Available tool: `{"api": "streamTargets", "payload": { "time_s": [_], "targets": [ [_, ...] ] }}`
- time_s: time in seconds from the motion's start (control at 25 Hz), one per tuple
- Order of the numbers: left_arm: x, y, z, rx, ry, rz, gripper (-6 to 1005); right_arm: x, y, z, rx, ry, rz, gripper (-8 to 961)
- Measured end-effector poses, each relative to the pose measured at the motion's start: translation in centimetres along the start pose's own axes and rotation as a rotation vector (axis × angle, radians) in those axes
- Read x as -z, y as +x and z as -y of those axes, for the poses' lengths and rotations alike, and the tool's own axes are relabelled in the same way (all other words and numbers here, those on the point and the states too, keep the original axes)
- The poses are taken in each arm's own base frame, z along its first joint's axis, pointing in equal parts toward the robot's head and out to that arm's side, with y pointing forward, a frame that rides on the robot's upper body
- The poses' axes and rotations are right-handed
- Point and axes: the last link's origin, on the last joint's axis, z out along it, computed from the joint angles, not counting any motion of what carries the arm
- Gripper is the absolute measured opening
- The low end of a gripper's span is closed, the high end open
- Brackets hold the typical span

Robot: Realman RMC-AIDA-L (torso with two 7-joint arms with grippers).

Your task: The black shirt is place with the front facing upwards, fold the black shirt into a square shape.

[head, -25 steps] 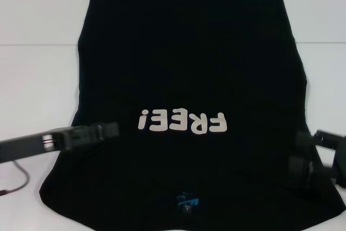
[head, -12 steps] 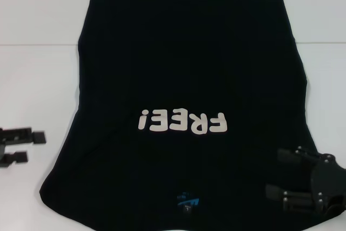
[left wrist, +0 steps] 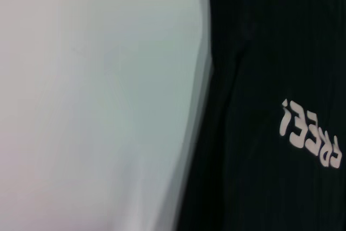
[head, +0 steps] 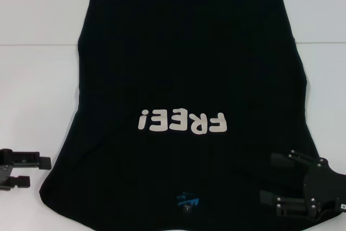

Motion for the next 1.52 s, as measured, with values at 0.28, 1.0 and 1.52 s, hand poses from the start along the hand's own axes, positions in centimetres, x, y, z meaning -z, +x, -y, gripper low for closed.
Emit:
{"api": "streamTargets", "payload": {
  "time_s": [0.28,1.0,1.52],
  "targets": [
    [-1.6,-0.6,0.5,-0.019,0.014,0.032,855,0.0,-0.1,0.0,0.003,-0.006,0.004,934],
    [-3.6,-0.6,0.0,-0.07,0.049,0.082,855,0.1,-0.7,0.1,0.007,-0.015,0.026,935],
    [-3.9,-0.1,-0.1,-0.125,0.097,0.085,771,0.6,-1.1,0.4,-0.013,-0.005,0.047,934]
  ]
}}
